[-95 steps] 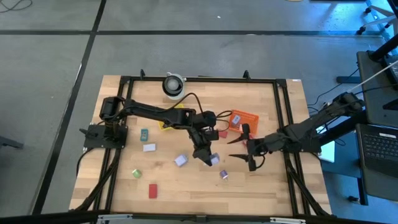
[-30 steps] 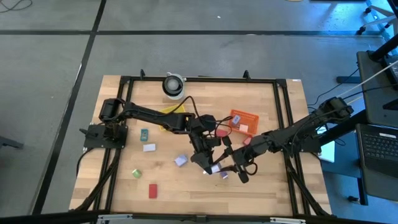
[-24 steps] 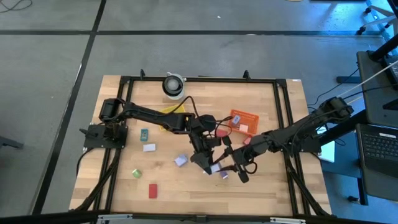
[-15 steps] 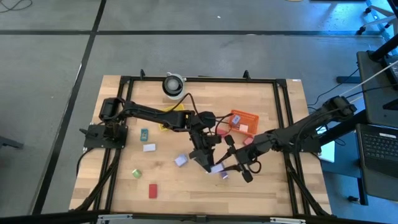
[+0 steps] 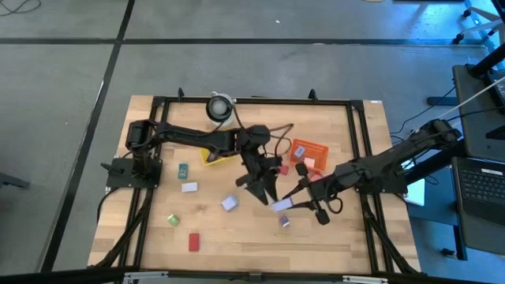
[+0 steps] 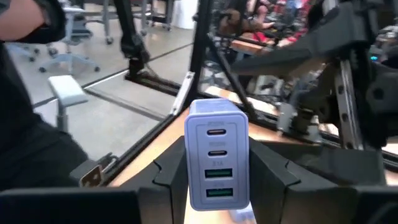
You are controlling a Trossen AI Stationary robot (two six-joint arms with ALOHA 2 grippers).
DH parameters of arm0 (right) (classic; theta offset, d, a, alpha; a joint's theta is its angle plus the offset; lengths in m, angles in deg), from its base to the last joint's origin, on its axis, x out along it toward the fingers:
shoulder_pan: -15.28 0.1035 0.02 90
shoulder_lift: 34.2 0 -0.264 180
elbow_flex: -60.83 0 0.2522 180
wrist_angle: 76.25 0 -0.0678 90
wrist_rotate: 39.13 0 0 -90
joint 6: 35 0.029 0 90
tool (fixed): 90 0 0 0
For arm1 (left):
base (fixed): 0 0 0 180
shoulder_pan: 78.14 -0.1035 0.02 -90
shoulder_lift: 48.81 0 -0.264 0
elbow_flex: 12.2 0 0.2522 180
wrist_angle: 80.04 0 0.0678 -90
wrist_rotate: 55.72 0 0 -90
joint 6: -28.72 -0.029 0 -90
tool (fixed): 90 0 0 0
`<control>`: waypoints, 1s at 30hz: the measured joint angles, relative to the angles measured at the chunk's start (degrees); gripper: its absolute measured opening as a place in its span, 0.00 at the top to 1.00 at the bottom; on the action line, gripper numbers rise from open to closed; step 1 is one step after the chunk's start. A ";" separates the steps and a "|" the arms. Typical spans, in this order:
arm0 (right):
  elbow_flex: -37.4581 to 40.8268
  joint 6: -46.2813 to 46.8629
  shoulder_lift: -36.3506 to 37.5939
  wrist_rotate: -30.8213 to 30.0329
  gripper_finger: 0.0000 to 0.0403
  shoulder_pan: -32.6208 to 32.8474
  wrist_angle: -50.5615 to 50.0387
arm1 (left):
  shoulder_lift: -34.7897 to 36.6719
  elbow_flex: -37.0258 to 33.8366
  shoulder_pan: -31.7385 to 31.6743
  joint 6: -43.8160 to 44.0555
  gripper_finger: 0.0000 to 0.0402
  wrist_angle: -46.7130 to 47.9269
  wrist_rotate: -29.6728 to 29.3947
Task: Pick & Place Office items
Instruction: Put the top light blue charger adapter into the orange bin
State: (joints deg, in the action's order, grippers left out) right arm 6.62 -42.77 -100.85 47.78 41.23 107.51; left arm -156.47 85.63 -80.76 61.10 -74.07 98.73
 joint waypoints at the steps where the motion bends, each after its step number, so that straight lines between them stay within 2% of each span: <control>1: 0.00 0.04 0.97 -0.70 0.69 -0.01 -0.64 | 0.36 0.00 -0.59 -1.41 0.39 0.32 -1.31; 9: -0.02 0.11 7.63 -3.68 0.69 -0.01 -5.97 | 5.48 0.03 -5.06 -15.52 0.39 12.88 -15.64; 14: -0.02 0.07 9.49 -8.08 0.69 -0.28 -9.65 | 8.56 0.00 -6.69 -24.01 0.39 20.42 -26.25; 18: -0.02 1.74 10.30 -9.39 0.69 -1.87 -12.44 | 11.36 -0.74 -6.87 -28.58 0.39 24.25 -32.73; 22: -0.02 4.35 10.97 -9.58 0.69 -4.35 -15.57 | 15.69 -4.12 -6.88 -31.54 0.39 26.57 -39.47; 30: -0.02 6.01 14.54 -9.54 0.69 -9.30 -19.82 | 29.48 -15.77 -6.87 -31.88 0.42 24.64 -47.77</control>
State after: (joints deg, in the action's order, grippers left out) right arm 6.60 -36.77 -86.31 38.25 31.92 87.69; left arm -127.00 69.86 -87.62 29.22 -49.43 50.96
